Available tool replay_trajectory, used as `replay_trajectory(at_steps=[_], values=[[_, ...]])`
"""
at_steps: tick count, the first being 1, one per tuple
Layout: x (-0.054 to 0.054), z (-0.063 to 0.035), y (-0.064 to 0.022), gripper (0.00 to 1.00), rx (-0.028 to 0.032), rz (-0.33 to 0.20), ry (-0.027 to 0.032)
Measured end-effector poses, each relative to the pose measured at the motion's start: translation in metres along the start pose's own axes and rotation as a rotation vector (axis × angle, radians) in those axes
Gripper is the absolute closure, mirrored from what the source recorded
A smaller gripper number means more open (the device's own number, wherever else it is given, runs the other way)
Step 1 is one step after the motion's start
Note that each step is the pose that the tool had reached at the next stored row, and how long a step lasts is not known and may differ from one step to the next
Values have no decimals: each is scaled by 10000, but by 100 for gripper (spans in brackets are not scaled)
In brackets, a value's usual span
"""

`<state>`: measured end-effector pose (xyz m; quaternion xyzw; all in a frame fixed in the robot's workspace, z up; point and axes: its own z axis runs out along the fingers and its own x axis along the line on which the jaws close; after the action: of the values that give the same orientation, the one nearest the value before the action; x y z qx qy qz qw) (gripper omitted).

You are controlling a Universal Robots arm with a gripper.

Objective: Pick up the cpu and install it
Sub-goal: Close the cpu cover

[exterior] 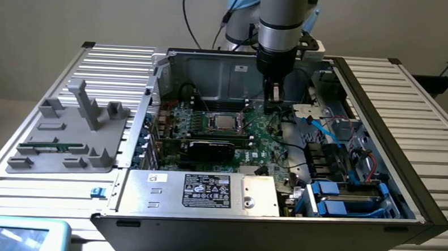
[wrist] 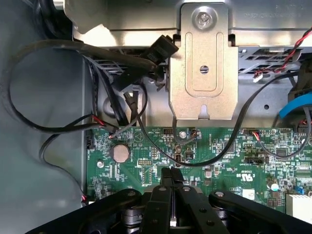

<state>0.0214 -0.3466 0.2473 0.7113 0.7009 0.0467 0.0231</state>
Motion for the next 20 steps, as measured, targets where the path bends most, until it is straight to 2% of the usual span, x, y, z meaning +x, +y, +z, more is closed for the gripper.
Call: replay_trajectory(at_steps=[4,6,14,16,19,20], values=[[102,8,-72,91,-8,-1,1],[120,9,-127,91,-10,-1,0],[157,-3,-487,91,-11,-4,-43],[169,-23,-509,91,-9,-8,-88],[175,-146,-503,91,-12,-20,-124],[176,-151,-514,91,-16,-21,-135]])
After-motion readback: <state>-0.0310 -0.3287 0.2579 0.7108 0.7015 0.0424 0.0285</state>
